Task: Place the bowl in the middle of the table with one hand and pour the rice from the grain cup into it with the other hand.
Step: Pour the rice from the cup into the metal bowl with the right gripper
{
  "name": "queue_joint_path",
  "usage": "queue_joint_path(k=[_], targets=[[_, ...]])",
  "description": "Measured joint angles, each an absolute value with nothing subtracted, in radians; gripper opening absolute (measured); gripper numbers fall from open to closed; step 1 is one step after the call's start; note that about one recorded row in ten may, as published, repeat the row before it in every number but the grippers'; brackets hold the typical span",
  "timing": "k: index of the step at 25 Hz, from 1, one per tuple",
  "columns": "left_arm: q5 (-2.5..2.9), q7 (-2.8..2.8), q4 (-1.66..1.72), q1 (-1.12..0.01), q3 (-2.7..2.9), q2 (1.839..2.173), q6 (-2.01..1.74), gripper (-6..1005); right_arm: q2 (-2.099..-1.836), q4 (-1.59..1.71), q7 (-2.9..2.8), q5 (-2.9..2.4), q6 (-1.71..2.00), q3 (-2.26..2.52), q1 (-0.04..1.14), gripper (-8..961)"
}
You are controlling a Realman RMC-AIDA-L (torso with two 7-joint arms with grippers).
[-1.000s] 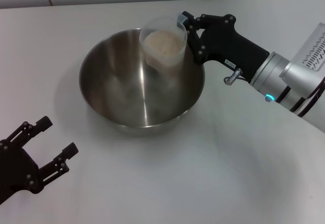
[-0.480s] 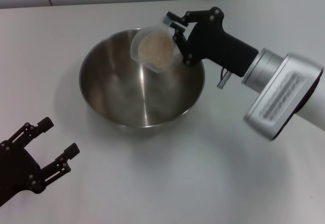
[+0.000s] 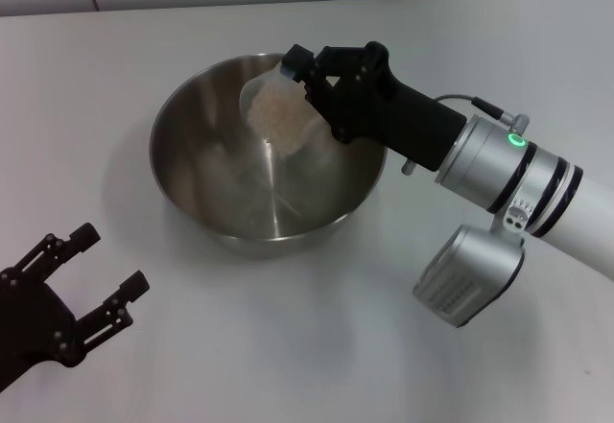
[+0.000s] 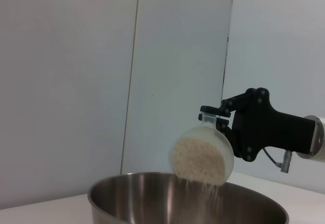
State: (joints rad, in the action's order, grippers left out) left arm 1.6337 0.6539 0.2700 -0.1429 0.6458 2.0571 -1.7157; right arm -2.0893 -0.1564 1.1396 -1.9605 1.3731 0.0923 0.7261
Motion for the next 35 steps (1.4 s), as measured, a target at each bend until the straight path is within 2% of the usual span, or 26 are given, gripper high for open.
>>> queue_joint_path(k=[14,35], targets=[[1.634,0.653,0.270,-0.144,0.650,2.057,-1.715,816,-2.089,-0.121,1.579,-2.079,1.366,0.096,0.745,29],[1.634,0.646,0.259,-0.143,0.651,2.057,-1.712,817,-2.091,-0.087,1.696,-2.092,1.350,0.139,0.759,30]])
